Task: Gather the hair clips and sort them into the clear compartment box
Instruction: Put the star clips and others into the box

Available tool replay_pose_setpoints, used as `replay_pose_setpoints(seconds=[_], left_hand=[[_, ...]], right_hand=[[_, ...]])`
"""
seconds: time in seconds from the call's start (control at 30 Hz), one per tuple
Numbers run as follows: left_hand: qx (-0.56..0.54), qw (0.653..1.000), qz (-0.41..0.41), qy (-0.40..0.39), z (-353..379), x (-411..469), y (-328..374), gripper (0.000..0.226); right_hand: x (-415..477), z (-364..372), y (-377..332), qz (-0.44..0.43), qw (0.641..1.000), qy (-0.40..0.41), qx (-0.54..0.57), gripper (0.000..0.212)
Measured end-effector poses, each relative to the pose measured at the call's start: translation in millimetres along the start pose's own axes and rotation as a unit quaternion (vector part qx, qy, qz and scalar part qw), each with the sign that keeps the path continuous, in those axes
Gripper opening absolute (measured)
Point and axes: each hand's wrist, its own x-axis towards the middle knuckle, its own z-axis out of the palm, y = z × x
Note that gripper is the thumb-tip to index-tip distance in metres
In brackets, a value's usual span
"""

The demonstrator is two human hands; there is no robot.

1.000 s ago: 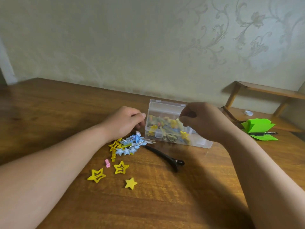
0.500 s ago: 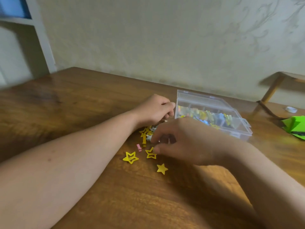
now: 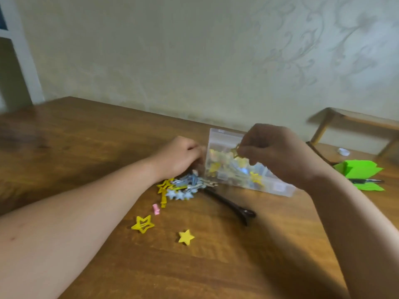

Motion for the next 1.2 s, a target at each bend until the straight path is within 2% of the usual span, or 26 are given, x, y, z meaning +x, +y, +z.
replay_pose_setpoints(seconds=[0.07, 0.13, 0.23, 0.37, 0.6, 0.7, 0.87, 0.97, 1.1, 1.2], left_hand=[[0.003, 1.000, 0.000, 0.003, 0.2, 0.4, -3.7, 0.042], [-0.017, 1.000, -0.011, -0.003, -0.8, -0.9, -5.2, 0.041], [-0.023, 0.999, -0.018, -0.012, -1.8, -2.7, -5.1, 0.040], [-0.030, 0.999, -0.023, -0.013, -2.7, -4.6, -3.7, 0.039], [-0.025, 0.999, -0.025, -0.018, -2.8, -4.3, -5.7, 0.040], [-0.024, 0.999, -0.027, -0.018, -3.4, -4.5, -6.0, 0.040], [-0.018, 0.999, -0.033, -0.023, -3.9, -5.1, -4.9, 0.040], [-0.017, 0.999, -0.034, -0.021, -4.1, -6.7, -3.7, 0.041], [0.006, 1.000, -0.017, -0.002, -5.3, -6.3, 0.6, 0.043], [-0.001, 0.999, -0.029, -0.013, -3.9, -6.8, 3.3, 0.050]], right_hand=[[0.8, -17.9, 22.2, 0.055, 0.997, 0.050, -0.003, 0.004], [-0.5, -26.4, 39.0, 0.099, 0.992, 0.065, -0.038, 0.005], [-0.5, -23.9, 48.2, 0.112, 0.988, 0.013, -0.109, 0.011], [1.4, -14.1, 47.8, 0.108, 0.981, -0.054, -0.155, 0.006], [2.9, -11.8, 50.0, 0.113, 0.975, -0.102, -0.162, 0.008], [3.6, -10.1, 51.0, 0.116, 0.976, -0.098, -0.159, 0.011], [3.0, -6.9, 34.3, 0.055, 0.986, -0.022, -0.153, 0.013], [0.6, 2.9, 12.3, 0.011, 0.993, -0.017, -0.114, 0.011], [-8.9, 21.4, -24.8, -0.047, 0.987, -0.110, -0.105, 0.007], [-18.8, 32.8, -47.1, -0.085, 0.967, -0.208, -0.122, 0.012]])
